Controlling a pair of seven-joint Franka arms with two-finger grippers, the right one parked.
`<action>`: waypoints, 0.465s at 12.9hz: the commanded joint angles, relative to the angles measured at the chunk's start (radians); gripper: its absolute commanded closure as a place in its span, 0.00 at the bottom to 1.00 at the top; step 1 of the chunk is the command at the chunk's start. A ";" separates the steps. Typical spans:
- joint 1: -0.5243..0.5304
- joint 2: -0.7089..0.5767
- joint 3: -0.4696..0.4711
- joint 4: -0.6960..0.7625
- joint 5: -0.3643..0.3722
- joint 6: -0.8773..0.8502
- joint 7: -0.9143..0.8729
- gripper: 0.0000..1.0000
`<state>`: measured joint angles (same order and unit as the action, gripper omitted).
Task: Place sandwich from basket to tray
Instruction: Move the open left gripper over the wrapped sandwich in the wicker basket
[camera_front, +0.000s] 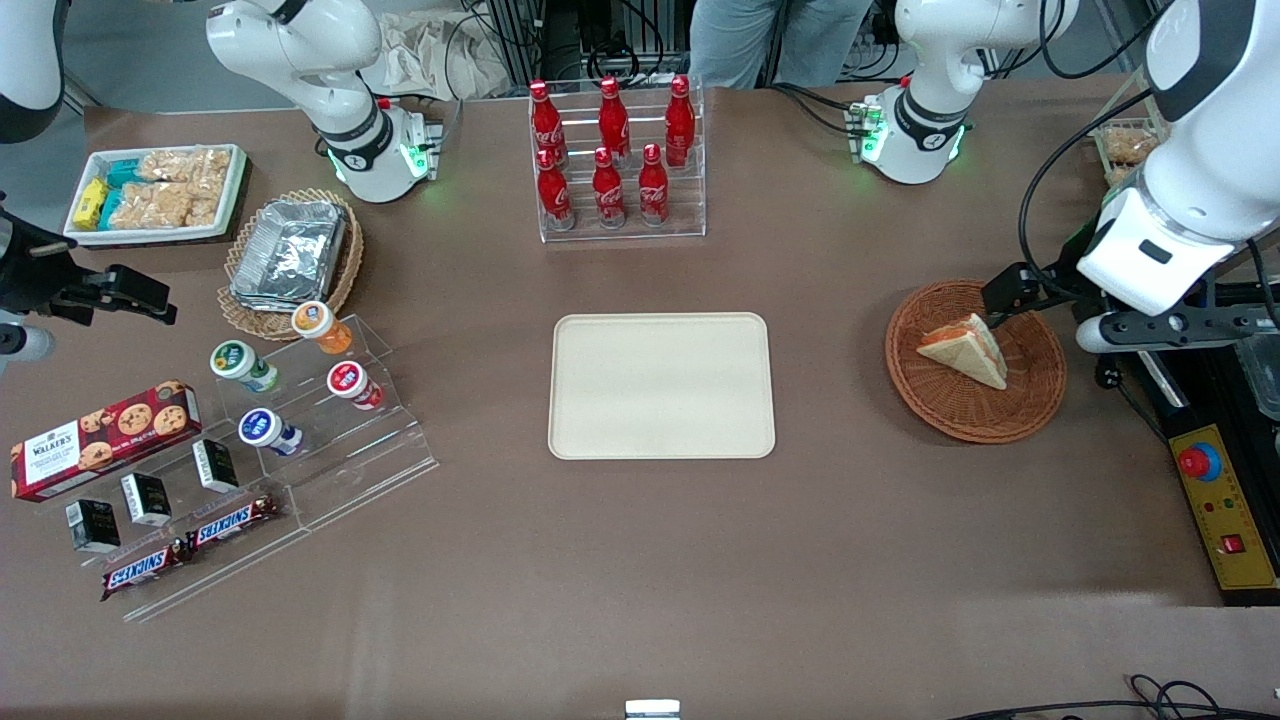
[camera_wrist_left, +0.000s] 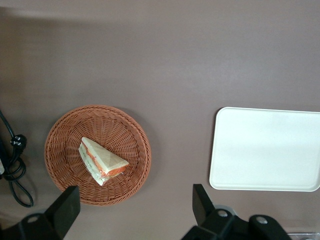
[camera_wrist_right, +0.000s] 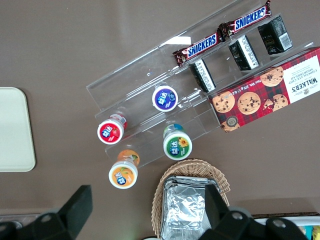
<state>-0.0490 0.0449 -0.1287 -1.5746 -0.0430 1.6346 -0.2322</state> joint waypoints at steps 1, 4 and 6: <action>0.011 0.000 -0.002 0.010 -0.011 -0.015 -0.010 0.00; 0.027 -0.003 0.003 -0.004 0.003 -0.027 -0.122 0.00; 0.046 -0.005 0.007 0.001 0.006 -0.062 -0.182 0.00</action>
<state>-0.0296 0.0455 -0.1177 -1.5787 -0.0412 1.6085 -0.3617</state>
